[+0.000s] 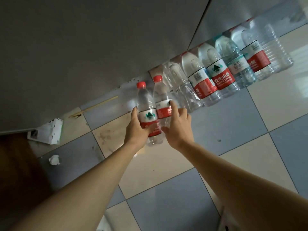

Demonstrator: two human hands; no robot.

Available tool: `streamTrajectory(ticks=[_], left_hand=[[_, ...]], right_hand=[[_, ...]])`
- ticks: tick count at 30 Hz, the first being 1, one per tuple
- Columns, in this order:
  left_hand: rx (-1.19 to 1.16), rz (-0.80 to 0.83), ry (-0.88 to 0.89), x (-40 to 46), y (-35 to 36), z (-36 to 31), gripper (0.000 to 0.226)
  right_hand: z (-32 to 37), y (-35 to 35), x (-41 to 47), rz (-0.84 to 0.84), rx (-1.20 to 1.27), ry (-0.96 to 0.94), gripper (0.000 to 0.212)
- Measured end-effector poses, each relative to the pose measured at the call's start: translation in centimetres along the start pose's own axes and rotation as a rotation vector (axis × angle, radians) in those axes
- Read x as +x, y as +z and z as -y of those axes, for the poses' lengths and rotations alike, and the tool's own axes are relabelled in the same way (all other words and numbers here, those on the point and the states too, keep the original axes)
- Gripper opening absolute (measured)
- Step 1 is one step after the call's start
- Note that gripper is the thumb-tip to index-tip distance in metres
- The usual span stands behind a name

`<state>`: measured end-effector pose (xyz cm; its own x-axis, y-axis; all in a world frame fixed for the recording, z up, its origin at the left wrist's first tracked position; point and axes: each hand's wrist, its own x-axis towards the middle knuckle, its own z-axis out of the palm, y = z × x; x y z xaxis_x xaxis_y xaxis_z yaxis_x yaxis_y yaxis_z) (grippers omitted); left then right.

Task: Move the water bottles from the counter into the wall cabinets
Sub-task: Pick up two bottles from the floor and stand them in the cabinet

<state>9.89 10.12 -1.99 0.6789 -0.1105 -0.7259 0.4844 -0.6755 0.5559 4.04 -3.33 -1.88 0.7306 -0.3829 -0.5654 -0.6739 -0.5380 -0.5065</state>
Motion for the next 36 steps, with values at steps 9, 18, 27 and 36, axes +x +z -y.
streamTrajectory(ticks=[9, 18, 27, 36], left_hand=[[0.091, 0.094, -0.004, -3.9, -1.2, 3.3, 0.086], [0.057, -0.021, 0.060, 2.1, -1.5, -1.1, 0.078], [-0.032, -0.007, 0.026, 3.3, -1.6, -1.8, 0.056], [0.064, -0.026, 0.270, -2.0, -3.4, -4.6, 0.027]], right_hand=[[-2.4, 0.7, -4.3, 0.127, 0.184, 0.117, 0.085], [1.5, -0.2, 4.0, 0.057, 0.279, 0.068, 0.053], [1.7, -0.9, 5.3, 0.110, 0.512, 0.252, 0.019], [2.4, -5.9, -0.1, 0.064, 0.403, 0.059, 0.037]])
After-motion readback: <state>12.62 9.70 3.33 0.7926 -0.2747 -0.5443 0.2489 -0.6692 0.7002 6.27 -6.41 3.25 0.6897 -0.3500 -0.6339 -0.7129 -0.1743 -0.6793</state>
